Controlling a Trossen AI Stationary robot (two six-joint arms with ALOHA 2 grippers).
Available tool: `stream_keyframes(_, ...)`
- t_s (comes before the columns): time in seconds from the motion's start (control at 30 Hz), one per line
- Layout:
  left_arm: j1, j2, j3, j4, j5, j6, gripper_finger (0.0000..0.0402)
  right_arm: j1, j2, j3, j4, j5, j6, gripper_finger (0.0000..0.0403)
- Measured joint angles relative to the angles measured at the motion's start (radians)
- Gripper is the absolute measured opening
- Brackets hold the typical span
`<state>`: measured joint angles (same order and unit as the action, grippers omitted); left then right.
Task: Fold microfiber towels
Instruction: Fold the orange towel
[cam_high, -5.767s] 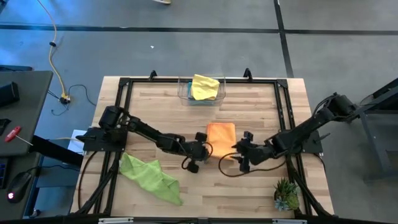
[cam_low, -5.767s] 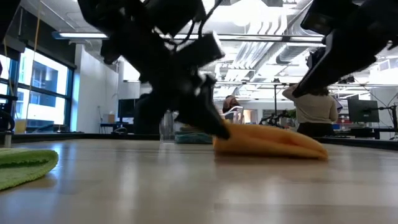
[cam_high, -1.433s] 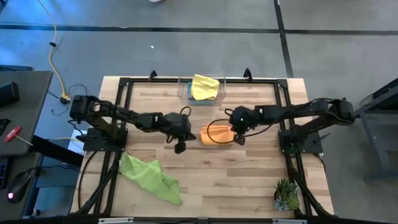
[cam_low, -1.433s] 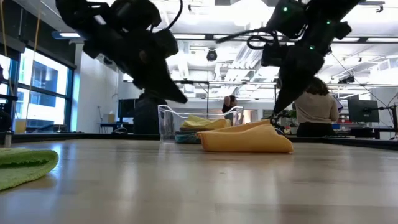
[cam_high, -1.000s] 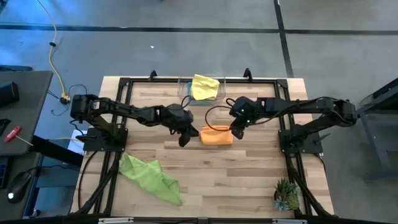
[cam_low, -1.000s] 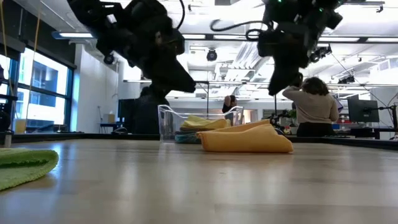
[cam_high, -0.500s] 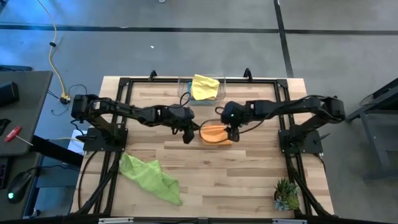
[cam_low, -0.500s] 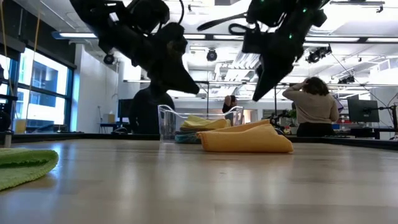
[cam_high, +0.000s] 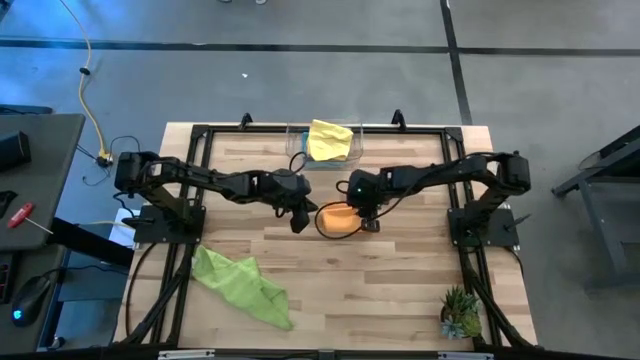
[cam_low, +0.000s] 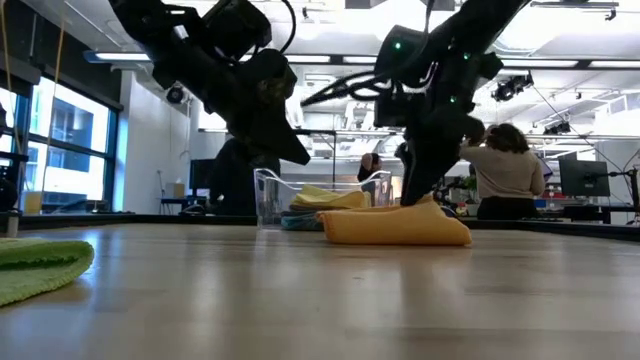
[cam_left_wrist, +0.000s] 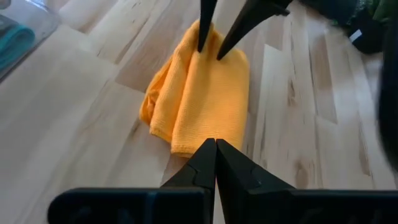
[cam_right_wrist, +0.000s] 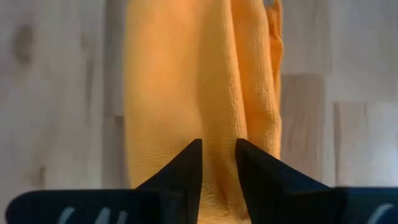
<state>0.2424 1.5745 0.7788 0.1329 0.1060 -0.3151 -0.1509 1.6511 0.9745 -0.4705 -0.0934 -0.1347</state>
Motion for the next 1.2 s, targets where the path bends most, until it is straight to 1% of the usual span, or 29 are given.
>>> stream_keyframes(0.2,-0.001,0.000,0.000,0.019,0.022,-0.004,0.0000,0.000,0.006,0.000,0.003,0.010,0.073,0.0071)
stream_keyframes(0.27,-0.002,0.000,0.000,0.034,0.024,-0.017,0.0000,-0.001,0.006,0.000,-0.002,0.008,0.093,0.0052)
stream_keyframes(0.37,-0.004,0.000,0.000,0.055,0.024,-0.049,0.0000,-0.002,0.006,0.000,0.001,0.003,0.105,0.0015)
stream_keyframes(0.43,-0.008,0.000,0.000,0.060,0.022,-0.049,0.0000,-0.002,0.006,0.000,0.005,0.008,0.105,0.0005)
stream_keyframes(0.53,-0.011,0.000,0.000,0.058,0.023,-0.052,0.0000,-0.006,0.003,0.000,0.005,0.010,0.130,0.0019)
stream_keyframes(0.63,-0.011,0.000,0.000,0.057,0.023,-0.058,0.0000,-0.006,0.002,0.003,-0.005,0.010,0.132,0.0043)
stream_keyframes(0.83,-0.010,0.000,0.000,0.057,0.021,-0.059,0.0000,-0.006,-0.001,0.036,-0.006,0.030,0.109,0.0124)
stream_keyframes(0.93,-0.011,0.000,0.000,0.057,0.021,-0.058,0.0000,-0.014,-0.001,0.036,0.007,0.031,0.094,0.0155)
stream_keyframes(1.0,-0.010,0.000,0.000,0.056,0.021,-0.058,0.0000,-0.020,0.008,0.037,0.011,0.007,0.074,0.0164)
stream_keyframes(1.07,-0.010,0.000,0.000,0.056,0.021,-0.058,0.0001,-0.021,0.024,0.037,0.008,-0.002,0.056,0.0165)
stream_keyframes(1.2,-0.010,0.000,0.000,0.055,0.020,-0.059,0.0000,-0.017,0.065,0.037,0.010,-0.028,0.029,0.0147)
